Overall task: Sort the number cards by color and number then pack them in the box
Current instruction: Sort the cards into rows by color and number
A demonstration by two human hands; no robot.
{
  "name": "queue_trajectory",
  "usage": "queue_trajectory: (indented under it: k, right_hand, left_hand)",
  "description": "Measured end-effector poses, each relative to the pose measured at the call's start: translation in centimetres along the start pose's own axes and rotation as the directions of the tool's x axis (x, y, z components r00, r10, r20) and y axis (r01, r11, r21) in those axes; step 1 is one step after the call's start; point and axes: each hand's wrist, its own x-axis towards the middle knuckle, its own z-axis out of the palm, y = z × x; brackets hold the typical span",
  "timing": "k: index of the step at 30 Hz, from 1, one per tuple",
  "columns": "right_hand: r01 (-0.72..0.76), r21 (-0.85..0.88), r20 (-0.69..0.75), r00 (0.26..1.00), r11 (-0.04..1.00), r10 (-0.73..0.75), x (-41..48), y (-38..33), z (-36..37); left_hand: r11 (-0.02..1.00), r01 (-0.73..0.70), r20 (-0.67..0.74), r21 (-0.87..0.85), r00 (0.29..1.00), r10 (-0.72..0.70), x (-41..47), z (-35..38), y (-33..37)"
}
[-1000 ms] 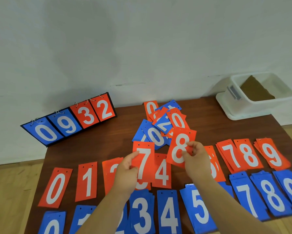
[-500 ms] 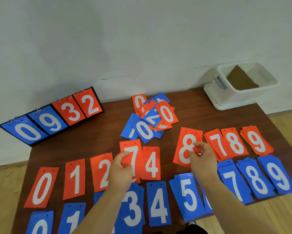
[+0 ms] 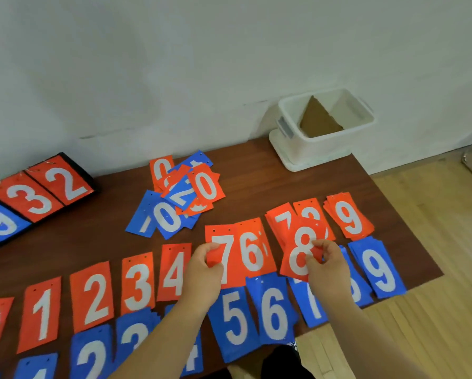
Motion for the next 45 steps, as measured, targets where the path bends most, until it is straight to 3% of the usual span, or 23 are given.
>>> queue_trajectory:
  k: [9, 16, 18, 21, 24, 29, 34, 36, 39, 45]
  right_hand:
    - [0.049, -0.124, 0.135, 0.990, 0.991, -0.032, 8.2, 3.5, -8.7]
    - [0.058, -0.147, 0.198, 0.980, 0.987, -0.028, 13.6, 4.6, -11.0]
    - [0.072, -0.172, 0.234, 0.972, 0.982, -0.030, 14.9, 4.6, -10.6]
    - [0.143, -0.256, 0.316, 0.947, 0.956, -0.057, 16.6, 3.9, -9.1]
    - [0.219, -0.327, 0.373, 0.924, 0.919, -0.087, 18.1, 2.8, -7.0]
    - [0.357, -0.456, 0.468, 0.875, 0.815, -0.122, 20.0, 2.1, -3.4]
    - [0.482, -0.712, 0.421, 0.875, 0.511, -0.239, 19.8, 2.5, -2.2]
    - [0.484, -0.744, 0.407, 0.875, 0.460, -0.262, 19.3, 2.2, -2.0]
    - [0.458, -0.741, 0.376, 0.889, 0.491, -0.262, 18.4, 1.5, -1.8]
    - [0.481, -0.593, 0.413, 0.870, 0.646, -0.269, 14.7, -2.0, 1.8]
  left_hand:
    - [0.985, -0.092, -0.008, 0.149, 0.996, 0.094, 2.5, 15.1, 5.5]
    - [0.923, -0.081, -0.039, 0.377, 0.994, 0.103, 5.6, 20.6, 5.8]
    - [0.860, -0.059, -0.038, 0.506, 0.995, 0.090, 6.5, 21.3, 5.5]
    - [0.622, -0.056, -0.034, 0.781, 0.991, 0.133, 7.3, 21.9, 5.0]
    - [0.535, -0.039, -0.058, 0.844, 0.985, 0.164, 7.3, 22.0, 4.8]
    - [0.527, -0.077, -0.052, 0.846, 0.973, 0.225, 6.6, 21.4, 4.4]
    - [0.532, -0.103, -0.030, 0.841, 0.972, 0.234, 6.6, 20.9, 4.3]
    - [0.541, -0.115, -0.014, 0.833, 0.974, 0.228, 6.7, 20.7, 4.1]
    - [0.571, -0.114, -0.008, 0.813, 0.978, 0.207, 6.6, 19.5, 4.2]
    - [0.631, 0.030, -0.163, 0.775, 0.975, 0.154, 6.3, 10.0, 3.3]
